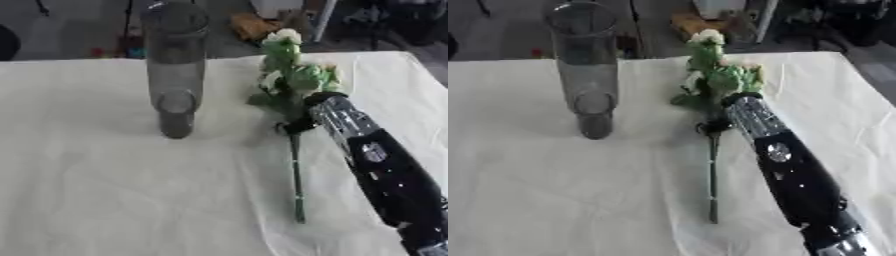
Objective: Arrange flowers into the vase.
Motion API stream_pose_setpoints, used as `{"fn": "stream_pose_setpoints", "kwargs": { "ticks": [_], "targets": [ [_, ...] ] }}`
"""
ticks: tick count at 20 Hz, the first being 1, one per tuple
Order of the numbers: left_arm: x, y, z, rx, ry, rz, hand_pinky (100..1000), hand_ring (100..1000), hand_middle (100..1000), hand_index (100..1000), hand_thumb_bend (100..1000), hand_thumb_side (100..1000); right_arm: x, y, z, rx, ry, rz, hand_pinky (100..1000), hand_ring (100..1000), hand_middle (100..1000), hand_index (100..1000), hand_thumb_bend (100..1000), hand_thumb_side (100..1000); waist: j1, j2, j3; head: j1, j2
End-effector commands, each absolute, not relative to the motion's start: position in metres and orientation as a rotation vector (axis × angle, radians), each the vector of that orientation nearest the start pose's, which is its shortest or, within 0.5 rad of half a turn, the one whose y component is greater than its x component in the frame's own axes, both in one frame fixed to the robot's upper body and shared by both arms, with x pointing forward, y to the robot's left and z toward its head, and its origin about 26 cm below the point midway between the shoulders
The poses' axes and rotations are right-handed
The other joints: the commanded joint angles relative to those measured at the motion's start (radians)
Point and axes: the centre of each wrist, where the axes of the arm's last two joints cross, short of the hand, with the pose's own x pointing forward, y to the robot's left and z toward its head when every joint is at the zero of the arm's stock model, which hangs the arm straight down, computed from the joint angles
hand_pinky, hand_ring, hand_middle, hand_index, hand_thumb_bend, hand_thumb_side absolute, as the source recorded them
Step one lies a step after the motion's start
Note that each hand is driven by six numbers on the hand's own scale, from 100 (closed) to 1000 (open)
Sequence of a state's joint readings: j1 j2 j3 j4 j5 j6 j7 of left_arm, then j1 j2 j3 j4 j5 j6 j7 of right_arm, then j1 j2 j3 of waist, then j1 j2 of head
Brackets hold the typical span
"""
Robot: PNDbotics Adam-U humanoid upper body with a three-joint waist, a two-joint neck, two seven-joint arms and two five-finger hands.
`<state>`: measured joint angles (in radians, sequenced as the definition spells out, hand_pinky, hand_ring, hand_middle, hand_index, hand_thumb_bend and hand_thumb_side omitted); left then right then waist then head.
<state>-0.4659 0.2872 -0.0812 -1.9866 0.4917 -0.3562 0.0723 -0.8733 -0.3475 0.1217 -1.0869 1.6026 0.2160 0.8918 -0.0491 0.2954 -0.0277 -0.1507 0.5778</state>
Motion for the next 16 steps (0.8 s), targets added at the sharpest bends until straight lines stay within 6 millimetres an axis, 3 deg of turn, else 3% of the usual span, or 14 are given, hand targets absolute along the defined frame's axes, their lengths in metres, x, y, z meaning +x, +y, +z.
{"fn": "stream_pose_setpoints", "kwargs": {
  "ticks": [1,10,16],
  "targets": [
    [0.3093,0.2154,0.2434,0.803,3.450,0.058,858,804,869,915,100,827,0.4642,-0.2464,0.1693,-1.113,-0.461,1.473,415,622,553,670,100,949,0.012,-0.004,-0.003,-0.002,-0.011],
    [0.3093,0.2154,0.2433,0.805,3.452,0.055,859,803,868,915,100,831,0.4610,-0.2423,0.1735,-1.025,-0.558,1.494,383,617,545,628,100,683,0.015,-0.005,-0.011,-0.004,-0.010],
    [0.3093,0.2158,0.2435,0.807,3.450,0.052,859,803,867,915,100,830,0.4615,-0.2461,0.1686,-0.982,-0.561,1.484,368,615,534,590,100,590,0.015,-0.005,-0.012,-0.006,-0.008]
  ]
}}
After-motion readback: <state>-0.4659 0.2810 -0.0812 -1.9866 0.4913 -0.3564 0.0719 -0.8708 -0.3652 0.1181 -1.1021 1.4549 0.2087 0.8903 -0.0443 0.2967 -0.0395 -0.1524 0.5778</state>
